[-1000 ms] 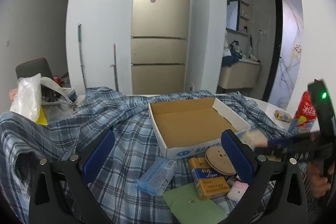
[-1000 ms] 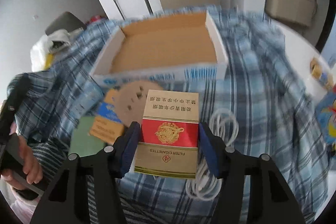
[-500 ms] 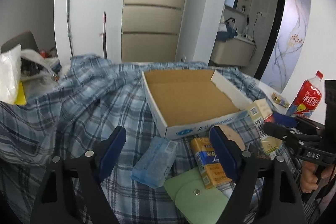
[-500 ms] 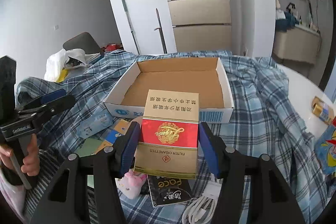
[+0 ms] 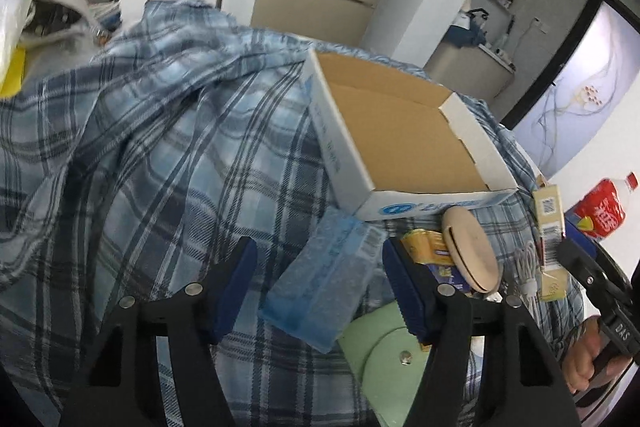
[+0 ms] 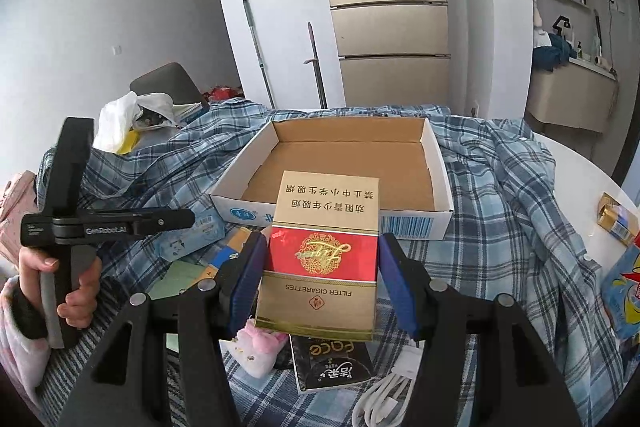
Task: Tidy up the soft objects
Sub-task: 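Close the right gripper on the cigarette pack while the left grasps the blue box, then carry the cigarette pack with the right gripper while the left carries the blue box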
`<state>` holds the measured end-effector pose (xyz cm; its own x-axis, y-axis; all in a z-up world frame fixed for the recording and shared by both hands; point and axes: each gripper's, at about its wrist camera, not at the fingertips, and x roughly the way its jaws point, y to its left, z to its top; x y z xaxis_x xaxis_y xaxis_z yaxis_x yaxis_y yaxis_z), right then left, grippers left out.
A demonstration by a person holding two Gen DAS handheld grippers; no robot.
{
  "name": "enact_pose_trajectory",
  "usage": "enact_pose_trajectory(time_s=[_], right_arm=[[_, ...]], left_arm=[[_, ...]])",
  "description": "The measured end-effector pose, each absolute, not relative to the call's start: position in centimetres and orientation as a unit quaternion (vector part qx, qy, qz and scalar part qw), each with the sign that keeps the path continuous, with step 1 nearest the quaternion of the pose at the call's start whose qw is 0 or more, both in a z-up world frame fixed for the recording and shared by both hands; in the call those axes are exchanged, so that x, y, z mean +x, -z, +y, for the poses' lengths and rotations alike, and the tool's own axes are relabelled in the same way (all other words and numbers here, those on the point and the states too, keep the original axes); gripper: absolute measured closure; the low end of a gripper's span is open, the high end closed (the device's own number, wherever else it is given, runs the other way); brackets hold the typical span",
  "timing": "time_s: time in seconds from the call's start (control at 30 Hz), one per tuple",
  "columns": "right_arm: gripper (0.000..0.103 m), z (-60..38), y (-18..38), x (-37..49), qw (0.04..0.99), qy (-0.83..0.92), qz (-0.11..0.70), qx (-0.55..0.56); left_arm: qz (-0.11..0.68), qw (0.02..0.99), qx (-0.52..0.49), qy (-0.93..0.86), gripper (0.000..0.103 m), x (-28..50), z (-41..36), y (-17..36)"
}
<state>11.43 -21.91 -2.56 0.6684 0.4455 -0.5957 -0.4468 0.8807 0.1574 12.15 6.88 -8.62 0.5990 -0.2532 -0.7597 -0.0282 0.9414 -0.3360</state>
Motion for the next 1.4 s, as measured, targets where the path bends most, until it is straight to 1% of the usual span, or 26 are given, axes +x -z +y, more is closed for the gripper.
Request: enact_pose_trajectory(time_s=[0.17,0.2,0.23,0.27,0.33,0.5,0.57,0.63,0.77,0.87,0.97,1.2,1.27,1.4], right_arm=[[0.046,-21.9,2.6,11.4,0.913,-0.244,0.326,0.0],[0.046,-21.9,2.5,11.4,0.913,-0.244,0.326,0.001],[0.046,-21.9,2.5,11.4,0.913,-0.244,0.327,0.001],[0.046,-21.9,2.5,11.3,0.913,-0.243,0.327,0.001],[0.046,-22.0,2.5,11.3,0.914,-0.242,0.327,0.002],[0.046,-22.0,2.6,11.5,0.913,-0.24,0.33,0.004],[0.046,-22.0,2.6,11.5,0.913,-0.24,0.33,0.004],[0.046,-22.0,2.6,11.5,0.913,-0.239,0.33,0.004],[0.046,-21.9,2.5,11.2,0.917,-0.235,0.322,-0.003],[0.046,-21.9,2.3,10.8,0.923,-0.23,0.31,-0.007],[0.046,-22.2,1.9,10.4,0.929,-0.226,0.294,-0.004],[0.046,-22.8,1.1,9.7,0.943,-0.211,0.258,0.006],[0.046,-23.0,0.9,9.5,0.946,-0.211,0.248,0.009],[0.046,-23.0,0.4,9.1,0.95,-0.211,0.229,0.008]], left_arm=[[0.462,0.869,-0.157,0.082,0.036,12.6,6.4,9.2],[0.462,0.869,-0.153,0.087,0.039,12.5,6.1,9.1],[0.463,0.869,-0.148,0.09,0.046,12.4,5.9,9.0],[0.465,0.868,-0.144,0.095,0.049,12.4,5.7,9.0],[0.471,0.865,-0.137,0.106,0.053,12.3,5.1,9.1],[0.478,0.863,-0.12,0.115,0.053,12.3,4.3,9.2],[0.479,0.863,-0.115,0.112,0.06,12.4,4.2,9.2],[0.477,0.865,-0.106,0.114,0.062,12.3,3.8,9.1],[0.425,0.892,-0.067,0.135,0.065,10.8,2.3,7.4],[0.361,0.921,-0.025,0.144,0.065,8.8,0.9,5.3],[0.314,0.938,0.008,0.148,0.065,7.2,-0.2,4.1],[0.22,0.964,0.028,0.145,0.065,4.5,-1.0,1.9],[0.201,0.969,0.032,0.143,0.065,3.7,-1.0,1.5],[0.187,0.973,0.035,0.131,0.065,3.0,-1.0,1.0]])
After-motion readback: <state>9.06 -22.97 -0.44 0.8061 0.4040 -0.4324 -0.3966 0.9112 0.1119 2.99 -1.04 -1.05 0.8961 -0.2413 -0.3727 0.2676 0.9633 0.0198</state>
